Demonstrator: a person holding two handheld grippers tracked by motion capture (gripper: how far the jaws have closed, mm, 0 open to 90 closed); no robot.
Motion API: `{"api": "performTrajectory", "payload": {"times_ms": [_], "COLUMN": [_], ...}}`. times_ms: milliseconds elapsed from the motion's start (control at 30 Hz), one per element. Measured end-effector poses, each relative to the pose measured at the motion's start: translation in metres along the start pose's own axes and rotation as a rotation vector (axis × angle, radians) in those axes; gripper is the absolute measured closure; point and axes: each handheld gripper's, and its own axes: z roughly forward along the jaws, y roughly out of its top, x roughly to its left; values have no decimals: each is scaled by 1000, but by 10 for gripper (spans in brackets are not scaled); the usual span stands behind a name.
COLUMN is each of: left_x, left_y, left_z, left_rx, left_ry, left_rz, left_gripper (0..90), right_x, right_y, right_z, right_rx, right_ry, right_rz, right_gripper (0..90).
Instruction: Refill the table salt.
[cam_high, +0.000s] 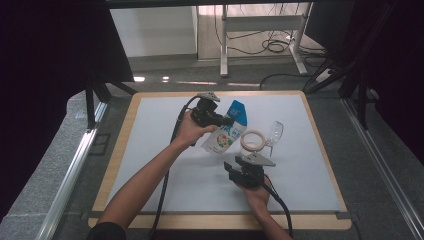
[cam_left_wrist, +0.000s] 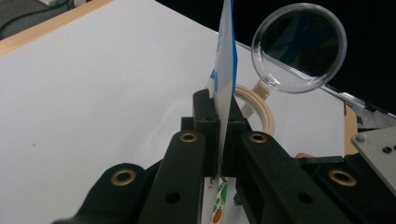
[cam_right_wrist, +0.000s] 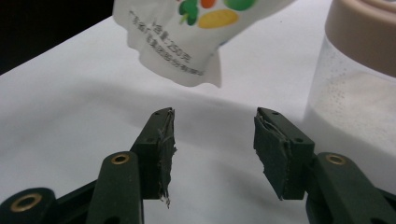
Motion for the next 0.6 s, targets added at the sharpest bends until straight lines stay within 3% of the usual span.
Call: {"api": "performTrajectory", "payload": {"times_ms": [600], "left_x": [24], "left_y": [-22], "left_z": [-41], "left_rx": [-90], "left_ry": [69], "left_rz": [-60], "left_gripper": [896], "right_x": [-3], "right_y": [-2], "right_z": [-4], "right_rx": [-5], "right_ry": [3], "right_rz": [0], "right_gripper": [477]}}
